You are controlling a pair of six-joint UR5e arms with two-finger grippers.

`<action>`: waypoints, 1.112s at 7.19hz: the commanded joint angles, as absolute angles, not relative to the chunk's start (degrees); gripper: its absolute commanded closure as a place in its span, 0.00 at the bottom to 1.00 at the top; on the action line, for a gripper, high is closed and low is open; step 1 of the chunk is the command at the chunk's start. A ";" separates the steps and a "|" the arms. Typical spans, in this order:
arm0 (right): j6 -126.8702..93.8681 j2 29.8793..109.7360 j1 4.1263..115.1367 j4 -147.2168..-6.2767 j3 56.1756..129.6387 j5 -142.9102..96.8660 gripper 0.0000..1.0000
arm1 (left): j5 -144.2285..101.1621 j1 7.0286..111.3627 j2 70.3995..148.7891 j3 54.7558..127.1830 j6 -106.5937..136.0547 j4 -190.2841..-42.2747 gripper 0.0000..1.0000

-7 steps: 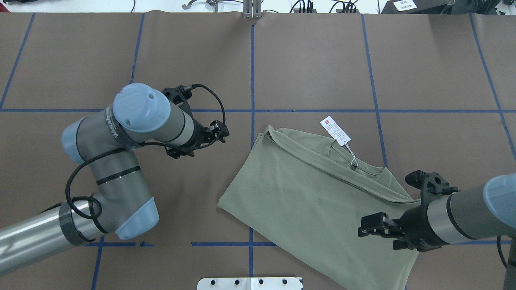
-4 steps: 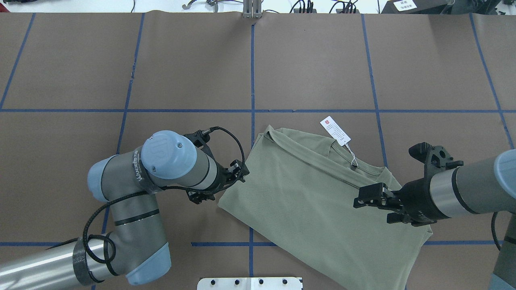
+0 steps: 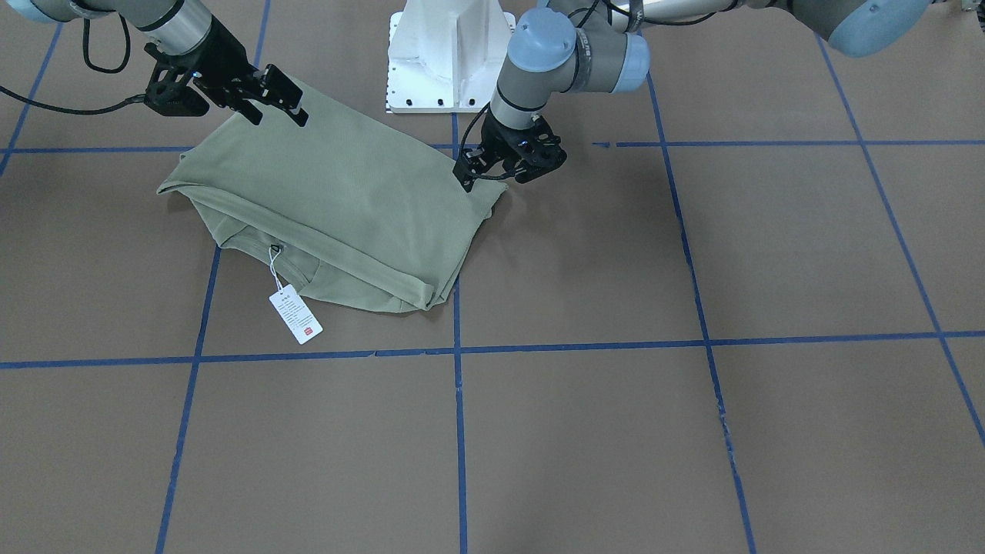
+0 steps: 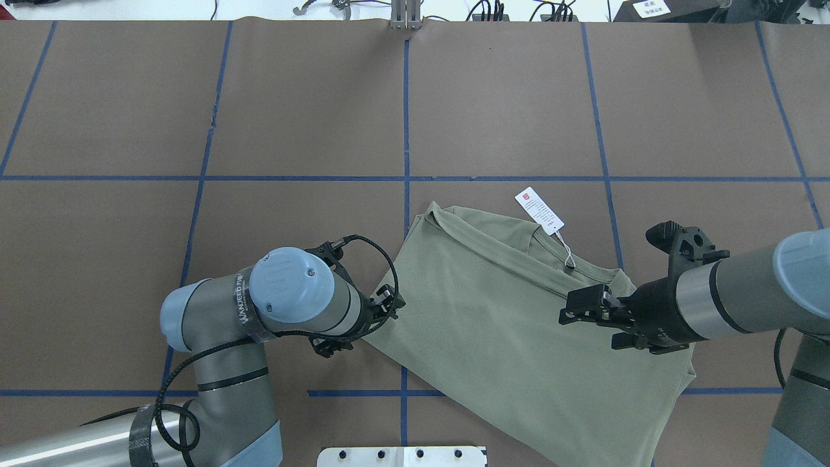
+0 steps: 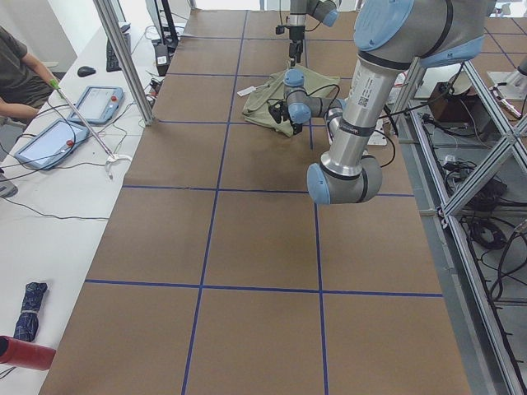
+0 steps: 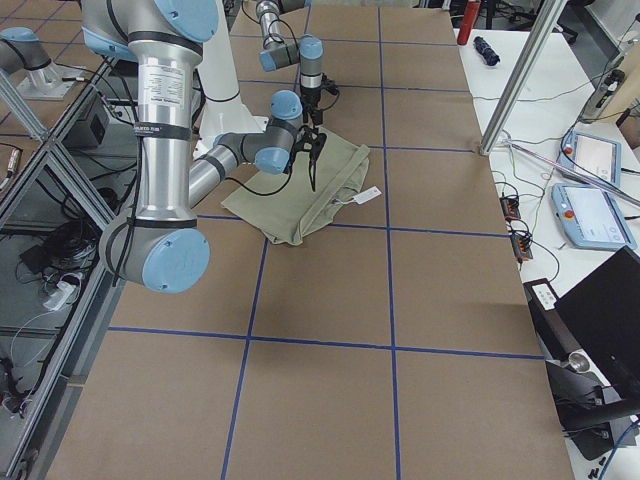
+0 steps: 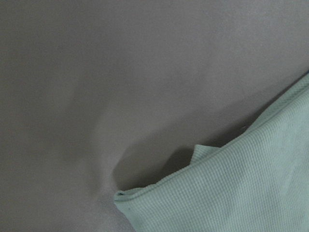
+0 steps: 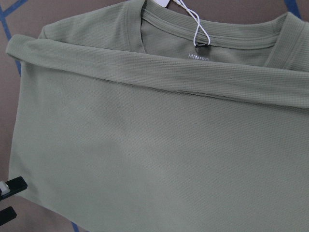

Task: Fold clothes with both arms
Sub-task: 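Grasp the shirt's far corner with the left gripper while the right gripper holds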

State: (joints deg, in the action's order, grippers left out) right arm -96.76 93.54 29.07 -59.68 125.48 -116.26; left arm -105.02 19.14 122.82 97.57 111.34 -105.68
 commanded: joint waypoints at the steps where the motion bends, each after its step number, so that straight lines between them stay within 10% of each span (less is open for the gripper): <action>1: -96.77 93.43 29.09 -59.68 125.33 -116.28 0.00 | -103.54 19.07 122.87 96.77 111.62 -105.64 0.11; 2: -96.77 93.43 29.18 -59.68 125.25 -116.28 0.00 | -103.45 19.07 122.87 96.59 111.62 -105.64 0.21; 4: -96.77 93.43 29.18 -59.68 125.16 -116.28 0.00 | -102.48 19.07 122.96 96.68 111.53 -105.56 0.86; 5: -96.77 93.51 29.27 -59.68 125.16 -116.28 0.00 | -102.48 19.16 122.87 96.94 111.45 -105.56 1.00; 8: -96.77 93.60 29.62 -59.68 125.07 -116.19 0.00 | -102.74 21.52 123.13 98.78 110.31 -102.05 1.00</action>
State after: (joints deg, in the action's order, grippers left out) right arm -96.77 93.54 29.42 -59.68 125.10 -116.20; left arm -102.70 20.09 122.98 98.11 110.66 -103.55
